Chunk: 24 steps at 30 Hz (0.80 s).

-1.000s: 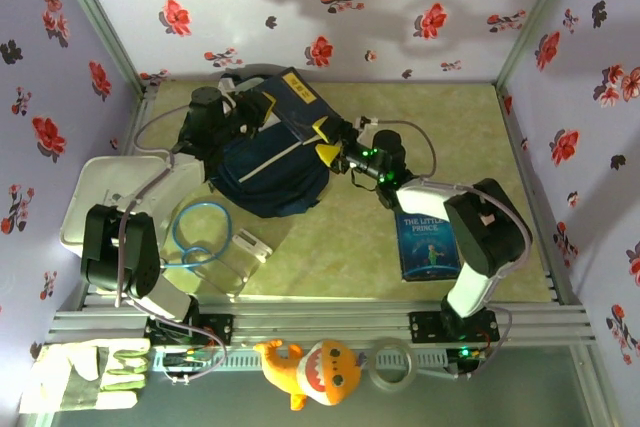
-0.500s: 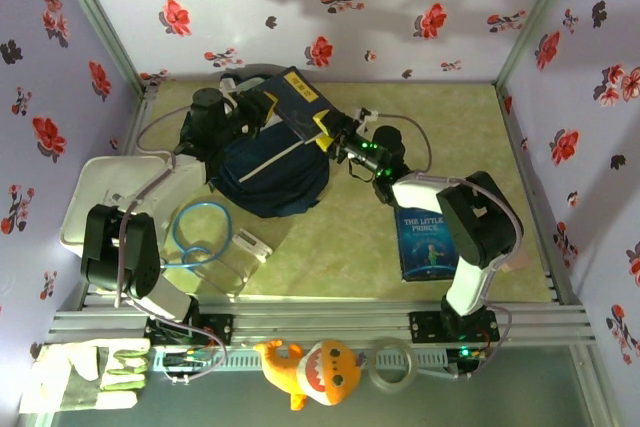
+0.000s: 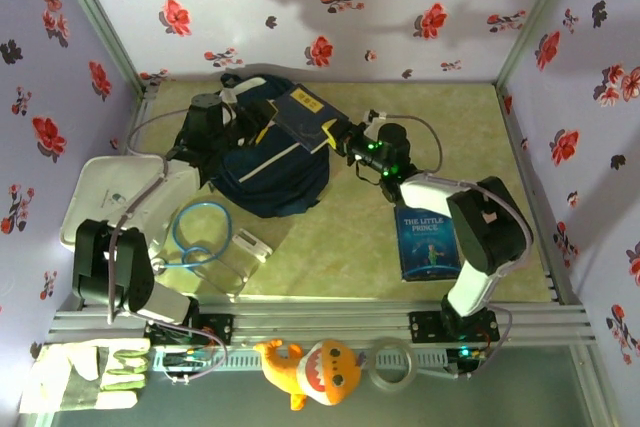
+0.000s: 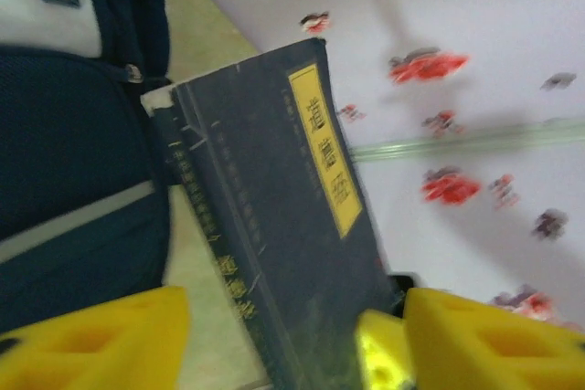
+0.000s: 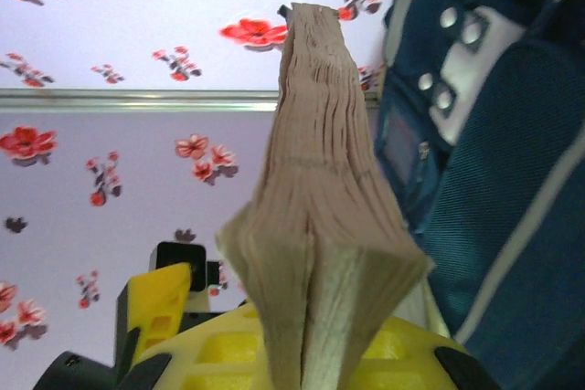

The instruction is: Pack books, pencil case, and school supplies into a backpack

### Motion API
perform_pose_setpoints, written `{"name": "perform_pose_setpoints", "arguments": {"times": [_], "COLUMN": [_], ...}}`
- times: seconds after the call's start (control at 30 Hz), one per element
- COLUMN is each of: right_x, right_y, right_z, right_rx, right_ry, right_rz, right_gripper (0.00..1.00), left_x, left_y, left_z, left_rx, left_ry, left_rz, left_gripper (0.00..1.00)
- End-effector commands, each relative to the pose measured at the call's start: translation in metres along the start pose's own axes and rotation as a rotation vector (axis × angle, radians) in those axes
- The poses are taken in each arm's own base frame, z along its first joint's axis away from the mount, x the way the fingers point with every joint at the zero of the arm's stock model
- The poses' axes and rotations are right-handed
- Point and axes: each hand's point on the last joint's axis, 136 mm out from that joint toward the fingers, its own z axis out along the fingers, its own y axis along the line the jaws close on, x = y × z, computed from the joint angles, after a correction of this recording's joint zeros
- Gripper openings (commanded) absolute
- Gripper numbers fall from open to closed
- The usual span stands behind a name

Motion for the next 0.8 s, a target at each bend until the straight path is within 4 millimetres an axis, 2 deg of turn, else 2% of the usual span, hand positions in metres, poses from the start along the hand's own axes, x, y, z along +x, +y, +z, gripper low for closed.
{"name": "perform_pose_setpoints", "arguments": {"times": [0.0, 0.17, 0.23, 0.5, 0.67, 0.77], "right_x": [-0.014, -0.028, -0.032, -0.044, -0.045, -0.046], "right_y": [0.009, -0.008, -0.013, -0.022, -0.027, -0.030], "right_z": [-0.021, -0.052, -0.064, -0.105, -0.114, -0.114], "right_rx": [0.050, 0.204, 0.270, 0.454, 0.492, 0.500], "right_ry": [-0.068, -0.126, -0.149, -0.241, -0.255, -0.257], "right_rz": [-0.130, -0.223, -0.260, -0.353, -0.356, -0.346], "right_gripper": [0.02, 0.02, 0.02, 0.02, 0.02, 0.02], "left_x": [0.015, 0.026, 0.032, 0.054, 0.071, 0.074], "left_y": [0.009, 0.028, 0.035, 0.067, 0.086, 0.097], "left_z": [-0.016, -0.023, -0.022, 0.001, 0.020, 0.028], "left_rx": [-0.104, -0.268, -0.322, -0.484, -0.574, -0.682], "left_ry": [0.068, 0.137, 0.172, 0.347, 0.485, 0.532], "left_rz": [0.203, 0.440, 0.530, 0.798, 0.949, 1.042], "left_gripper": [0.76, 0.90, 0.99, 1.00, 1.00, 0.96]}}
